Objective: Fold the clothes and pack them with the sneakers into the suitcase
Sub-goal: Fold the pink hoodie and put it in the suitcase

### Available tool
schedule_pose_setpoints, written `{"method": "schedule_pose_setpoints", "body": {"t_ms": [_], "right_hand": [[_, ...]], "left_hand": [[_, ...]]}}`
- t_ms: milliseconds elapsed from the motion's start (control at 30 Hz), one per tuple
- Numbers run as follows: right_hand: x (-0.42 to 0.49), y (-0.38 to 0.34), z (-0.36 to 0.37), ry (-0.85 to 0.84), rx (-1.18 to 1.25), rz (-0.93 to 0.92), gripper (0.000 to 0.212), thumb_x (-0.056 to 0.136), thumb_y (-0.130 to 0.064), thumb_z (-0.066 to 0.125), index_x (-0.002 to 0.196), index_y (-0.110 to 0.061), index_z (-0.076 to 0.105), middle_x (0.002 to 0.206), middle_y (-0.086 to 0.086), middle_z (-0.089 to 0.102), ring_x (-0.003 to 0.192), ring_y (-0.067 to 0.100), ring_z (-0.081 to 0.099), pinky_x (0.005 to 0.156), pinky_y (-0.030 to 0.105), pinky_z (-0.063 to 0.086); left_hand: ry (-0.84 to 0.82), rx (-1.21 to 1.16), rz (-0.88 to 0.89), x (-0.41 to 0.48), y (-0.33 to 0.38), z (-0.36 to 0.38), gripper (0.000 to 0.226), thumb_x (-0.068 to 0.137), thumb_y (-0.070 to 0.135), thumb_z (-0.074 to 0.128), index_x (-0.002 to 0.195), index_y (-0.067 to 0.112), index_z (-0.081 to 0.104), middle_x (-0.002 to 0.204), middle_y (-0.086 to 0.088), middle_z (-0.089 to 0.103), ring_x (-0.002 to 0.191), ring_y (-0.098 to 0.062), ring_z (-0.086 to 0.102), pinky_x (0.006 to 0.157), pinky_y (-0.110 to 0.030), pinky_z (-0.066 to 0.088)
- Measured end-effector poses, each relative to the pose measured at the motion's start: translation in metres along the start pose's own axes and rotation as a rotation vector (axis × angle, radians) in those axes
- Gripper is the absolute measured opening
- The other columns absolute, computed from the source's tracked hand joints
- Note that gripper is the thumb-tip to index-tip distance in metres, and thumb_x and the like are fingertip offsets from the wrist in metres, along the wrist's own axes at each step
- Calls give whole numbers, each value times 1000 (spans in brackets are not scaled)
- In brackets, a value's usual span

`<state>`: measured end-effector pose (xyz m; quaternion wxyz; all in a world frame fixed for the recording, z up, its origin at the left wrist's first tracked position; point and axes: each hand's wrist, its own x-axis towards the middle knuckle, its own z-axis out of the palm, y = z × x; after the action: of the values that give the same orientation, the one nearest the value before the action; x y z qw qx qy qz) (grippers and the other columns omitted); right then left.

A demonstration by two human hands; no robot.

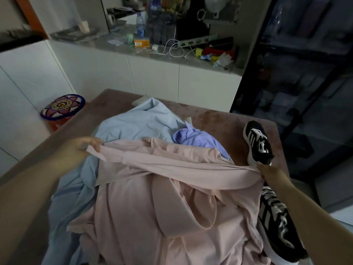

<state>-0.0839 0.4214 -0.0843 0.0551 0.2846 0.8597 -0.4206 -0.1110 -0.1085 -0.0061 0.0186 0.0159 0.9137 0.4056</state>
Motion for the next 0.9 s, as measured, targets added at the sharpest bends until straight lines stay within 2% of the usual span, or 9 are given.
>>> {"method": "schedule_pose_setpoints", "body": {"t_ms": [100,200,300,400,467,533,667,800,900], "right_hand": [[-5,-7,12,5,-170,-14,29,98,-20,42,98,2,59,92,21,59,87,30,54,74,32,35],[-12,-10,21,95,-274,-8,24,87,-16,54,109,-5,54,104,20,55,95,35,52,81,37,38],[-35,-12,33,165,-442,-237,35,82,-17,64,115,-13,57,119,17,52,111,40,46,94,45,35],[-65,-7,47,66,-533,-481,23,71,-30,76,91,-22,67,99,3,61,96,29,56,86,42,43],[-73,3,61,-46,-645,-519,27,69,-40,77,90,-27,64,95,-4,59,90,25,57,79,41,47],[-71,14,73,-61,-764,-639,19,73,-38,72,86,-27,63,87,-2,59,77,29,61,61,39,50],[-73,6,71,-45,-651,-426,15,88,-34,58,95,-21,63,96,2,64,88,29,61,68,32,44],[-82,-6,42,84,-312,-368,11,84,-15,66,81,-25,66,81,1,68,74,13,64,62,21,42],[-96,-13,10,216,-37,-317,18,82,-12,69,76,-29,65,69,-12,66,61,-7,58,55,4,40]], "left_hand": [[-1,471,25,11,-29,15,51,74,-18,57,68,31,71,133,-10,49,125,-31,39,108,-38,23],[-58,610,-28,10,-44,29,60,71,-19,46,87,33,73,138,-4,47,129,-28,34,108,-33,14],[-20,474,19,10,-43,42,39,83,-8,52,112,14,65,124,-6,60,116,-27,53,101,-35,36],[-4,168,-153,17,-44,57,32,90,8,55,122,6,53,126,-10,57,117,-28,52,98,-33,38],[-1,102,-324,26,-43,71,39,93,16,53,128,0,46,129,-16,53,118,-30,51,96,-33,38],[-8,101,-441,34,-45,85,40,94,25,50,121,-3,50,123,-21,55,111,-34,54,90,-34,40],[2,185,-445,38,-49,103,31,90,27,58,89,-4,63,101,-25,65,92,-36,61,77,-35,45],[240,4,-326,40,-45,93,28,88,12,61,112,-2,64,116,-19,63,108,-32,59,93,-35,44],[409,-276,-324,43,-33,65,28,90,11,58,116,0,60,114,-15,61,100,-22,55,84,-26,38]]}}
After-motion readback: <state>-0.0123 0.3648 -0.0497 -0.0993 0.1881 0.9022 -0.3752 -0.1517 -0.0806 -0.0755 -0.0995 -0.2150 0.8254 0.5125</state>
